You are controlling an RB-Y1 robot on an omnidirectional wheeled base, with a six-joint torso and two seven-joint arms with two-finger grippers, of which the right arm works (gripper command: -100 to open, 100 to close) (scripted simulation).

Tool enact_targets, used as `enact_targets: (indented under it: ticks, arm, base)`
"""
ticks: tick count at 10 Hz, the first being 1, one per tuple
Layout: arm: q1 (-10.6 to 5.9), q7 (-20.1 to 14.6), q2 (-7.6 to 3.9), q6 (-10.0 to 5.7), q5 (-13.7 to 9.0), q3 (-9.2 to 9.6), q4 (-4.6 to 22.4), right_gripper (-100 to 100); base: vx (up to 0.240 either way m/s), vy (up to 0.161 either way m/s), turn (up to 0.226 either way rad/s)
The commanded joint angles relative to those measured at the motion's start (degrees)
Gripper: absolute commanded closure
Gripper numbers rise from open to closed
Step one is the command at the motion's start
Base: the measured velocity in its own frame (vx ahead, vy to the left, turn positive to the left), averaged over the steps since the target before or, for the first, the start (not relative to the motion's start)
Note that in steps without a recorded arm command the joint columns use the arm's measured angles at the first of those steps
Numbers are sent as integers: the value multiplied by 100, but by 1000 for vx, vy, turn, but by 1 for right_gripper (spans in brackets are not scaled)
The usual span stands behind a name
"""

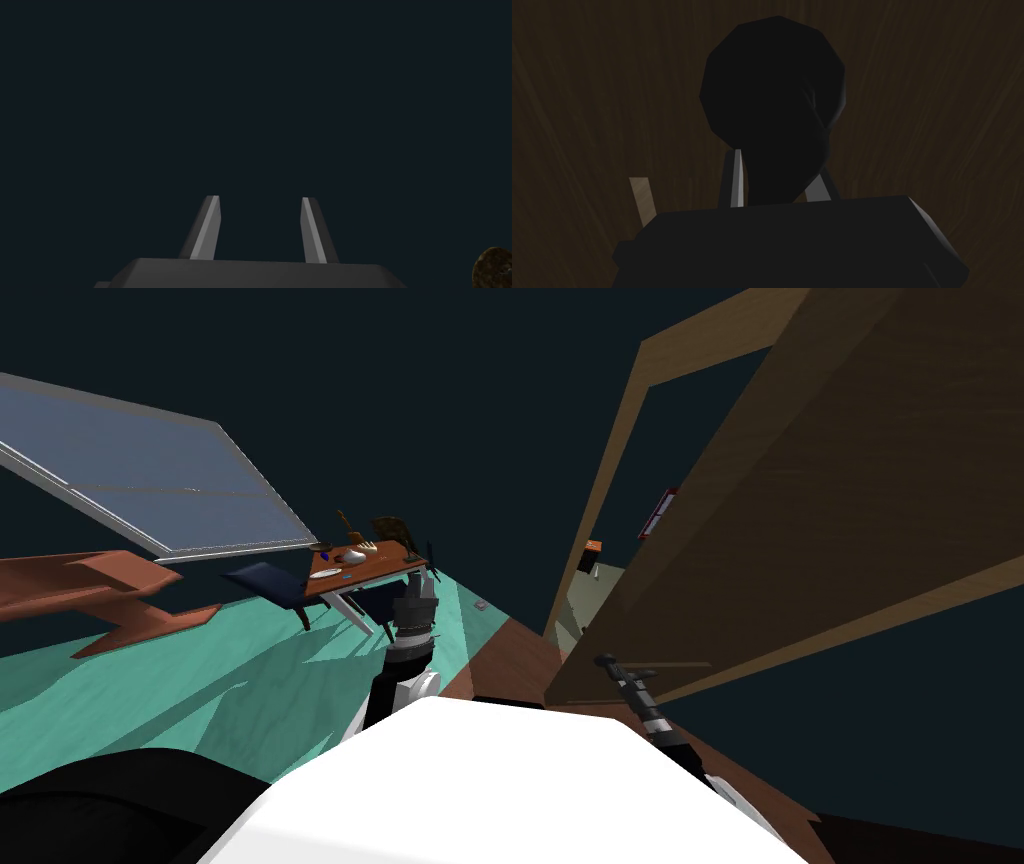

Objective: Pull the door open

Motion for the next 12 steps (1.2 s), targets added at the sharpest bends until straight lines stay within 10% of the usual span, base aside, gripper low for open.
enact_targets:
  ticks: [1, 12]
  arm:
    - [0, 0, 0, 0, 0, 0, 0, 100]
    - [113, -68, -120, -572, 6, -8, 414, 100]
  base:
    - [-101, -23, 32]
    - [-205, -84, 177]
